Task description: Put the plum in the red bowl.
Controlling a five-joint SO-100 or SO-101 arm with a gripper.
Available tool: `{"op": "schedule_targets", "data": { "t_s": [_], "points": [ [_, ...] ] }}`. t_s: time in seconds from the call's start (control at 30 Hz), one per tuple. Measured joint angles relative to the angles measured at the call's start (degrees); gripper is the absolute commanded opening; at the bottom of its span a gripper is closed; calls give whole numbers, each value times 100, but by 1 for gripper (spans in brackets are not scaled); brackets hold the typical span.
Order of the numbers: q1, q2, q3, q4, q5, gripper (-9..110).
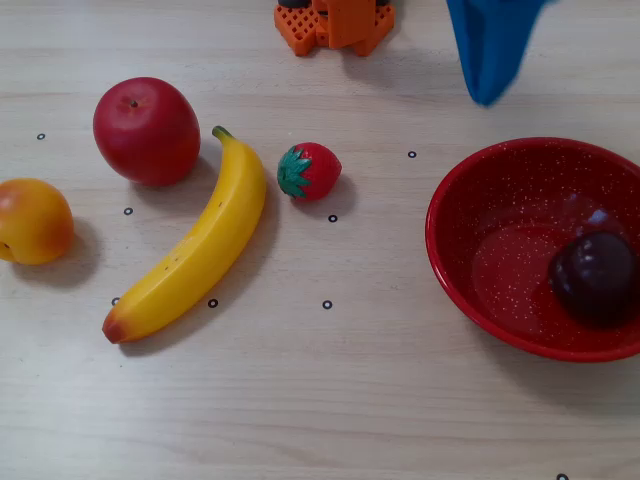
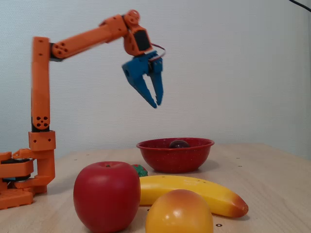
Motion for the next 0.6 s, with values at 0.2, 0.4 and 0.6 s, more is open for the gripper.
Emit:
{"op": "schedule_targets", "data": {
  "t_s": [0.2,0.4,0.6],
  "points": [
    [-510,1784,1758,-562,0,0],
    [-1318,3727,3683,-1195,0,0],
    [-1978,5563,5467,-1485,44,0]
  ]
}}
